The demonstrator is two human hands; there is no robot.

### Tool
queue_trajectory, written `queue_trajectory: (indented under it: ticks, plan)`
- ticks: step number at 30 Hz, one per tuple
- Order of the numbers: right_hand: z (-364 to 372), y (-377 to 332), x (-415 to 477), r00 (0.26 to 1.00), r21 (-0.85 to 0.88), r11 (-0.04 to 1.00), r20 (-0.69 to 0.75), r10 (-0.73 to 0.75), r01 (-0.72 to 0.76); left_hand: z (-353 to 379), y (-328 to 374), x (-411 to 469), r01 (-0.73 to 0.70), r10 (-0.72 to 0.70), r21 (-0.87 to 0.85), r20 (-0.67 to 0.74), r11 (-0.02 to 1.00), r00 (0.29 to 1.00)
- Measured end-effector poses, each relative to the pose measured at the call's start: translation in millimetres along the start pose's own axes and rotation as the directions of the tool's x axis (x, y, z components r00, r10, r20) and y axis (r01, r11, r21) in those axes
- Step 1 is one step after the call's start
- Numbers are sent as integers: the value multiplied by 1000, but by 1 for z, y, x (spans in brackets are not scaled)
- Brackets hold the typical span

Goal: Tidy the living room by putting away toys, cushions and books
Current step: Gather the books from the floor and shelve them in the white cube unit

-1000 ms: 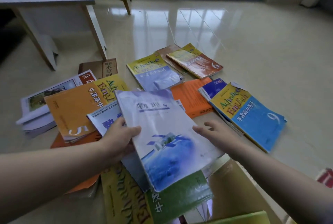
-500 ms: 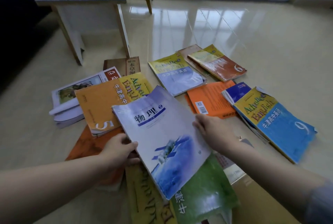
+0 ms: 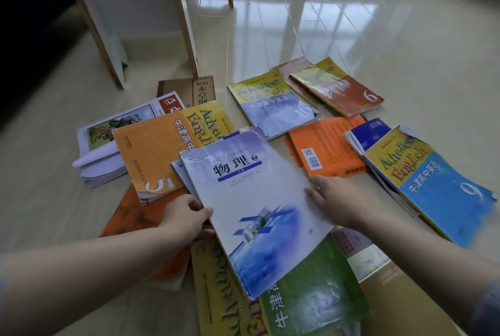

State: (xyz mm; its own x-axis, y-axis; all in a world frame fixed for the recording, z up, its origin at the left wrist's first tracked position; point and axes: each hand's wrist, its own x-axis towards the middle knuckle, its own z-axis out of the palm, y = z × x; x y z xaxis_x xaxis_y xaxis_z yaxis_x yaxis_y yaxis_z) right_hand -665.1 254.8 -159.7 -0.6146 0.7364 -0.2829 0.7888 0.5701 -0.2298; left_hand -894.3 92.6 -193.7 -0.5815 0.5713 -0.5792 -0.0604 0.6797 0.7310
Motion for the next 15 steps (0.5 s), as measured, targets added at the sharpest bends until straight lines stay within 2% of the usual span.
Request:
queue_trajectory:
  ticks: [3, 6, 9, 12, 15]
  plan:
    - [9, 3, 4, 994, -98, 995, -107, -8, -2, -5, -1, 3, 14, -11, 97, -32, 995, 999]
    - [10, 5, 13, 987, -162, 987, -160, -3, -23, -7, 0, 2, 69, -65, 92, -50, 993, 997]
    - [16, 9, 25, 993, -185, 982, -113, 14, -35, -3, 1, 5, 64, -64, 75, -6, 995, 998]
    - [30, 14, 32, 1000, -83, 996, -6, 25, -26, 2, 2, 9, 79, -79, 97, 1, 992, 997]
    - [35, 10, 35, 998, 12, 998, 34, 55, -55, 11, 1, 13, 112, -113, 32, 26, 993, 993]
